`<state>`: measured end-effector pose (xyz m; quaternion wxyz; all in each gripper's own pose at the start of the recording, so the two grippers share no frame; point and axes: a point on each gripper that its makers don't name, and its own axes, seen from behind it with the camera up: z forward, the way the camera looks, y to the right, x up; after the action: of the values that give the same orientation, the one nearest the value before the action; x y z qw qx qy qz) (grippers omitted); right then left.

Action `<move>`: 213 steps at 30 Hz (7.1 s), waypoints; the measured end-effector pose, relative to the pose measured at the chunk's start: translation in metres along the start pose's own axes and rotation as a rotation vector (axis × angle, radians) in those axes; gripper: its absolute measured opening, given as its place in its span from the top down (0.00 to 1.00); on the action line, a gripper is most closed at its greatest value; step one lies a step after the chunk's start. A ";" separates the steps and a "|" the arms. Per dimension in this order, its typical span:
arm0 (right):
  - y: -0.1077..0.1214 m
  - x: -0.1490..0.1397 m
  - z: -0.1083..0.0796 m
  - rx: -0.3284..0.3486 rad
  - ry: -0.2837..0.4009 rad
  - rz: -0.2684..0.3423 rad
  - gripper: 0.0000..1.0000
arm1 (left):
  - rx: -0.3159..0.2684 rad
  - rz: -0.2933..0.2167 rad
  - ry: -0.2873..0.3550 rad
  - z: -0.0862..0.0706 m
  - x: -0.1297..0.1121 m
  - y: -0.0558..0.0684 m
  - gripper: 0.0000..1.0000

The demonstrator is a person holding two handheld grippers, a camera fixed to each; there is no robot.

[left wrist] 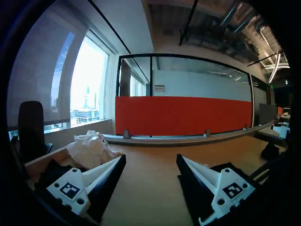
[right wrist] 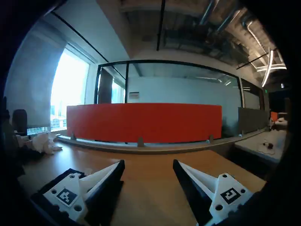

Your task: Fold towel

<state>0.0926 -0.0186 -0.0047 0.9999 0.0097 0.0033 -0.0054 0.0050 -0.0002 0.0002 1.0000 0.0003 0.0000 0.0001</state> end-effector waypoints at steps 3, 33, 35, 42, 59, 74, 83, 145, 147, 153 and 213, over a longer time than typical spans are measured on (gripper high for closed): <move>0.003 0.031 0.000 -0.010 -0.002 -0.008 0.00 | 0.004 0.001 0.000 0.001 0.028 -0.001 0.00; -0.050 0.129 0.004 0.263 -0.143 -0.151 0.00 | -0.237 0.127 -0.182 0.009 0.117 0.041 0.00; -0.064 0.126 0.000 0.324 -0.168 -0.161 0.00 | -0.290 0.148 -0.201 0.007 0.115 0.051 0.00; -0.090 0.119 -0.003 0.443 -0.229 -0.158 0.00 | -0.408 0.206 -0.234 -0.002 0.108 0.076 0.00; -0.117 0.041 -0.031 0.601 -0.406 -0.251 0.00 | -0.555 0.242 -0.362 -0.019 0.036 0.110 0.00; -0.125 -0.034 -0.043 0.631 -0.502 -0.245 0.00 | -0.597 0.247 -0.517 -0.040 -0.059 0.121 0.00; -0.124 -0.094 -0.054 0.652 -0.592 -0.257 0.00 | -0.613 0.252 -0.606 -0.051 -0.117 0.124 0.00; -0.113 -0.225 -0.111 0.738 -0.836 -0.316 0.46 | -0.652 0.338 -0.836 -0.086 -0.235 0.129 0.26; -0.114 -0.225 -0.111 0.739 -0.836 -0.316 0.55 | -0.650 0.338 -0.838 -0.086 -0.235 0.130 0.29; -0.117 -0.225 -0.113 0.744 -0.839 -0.317 0.75 | -0.648 0.341 -0.846 -0.088 -0.235 0.131 0.41; -0.128 -0.055 -0.111 0.718 -0.658 -0.171 0.92 | -0.558 0.230 -0.801 -0.090 -0.094 0.145 0.91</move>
<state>0.0356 -0.1437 -0.1176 0.8775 0.3509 -0.3139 -0.0912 -0.0892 0.1446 -0.0893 0.8769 -0.2674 -0.3840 0.1101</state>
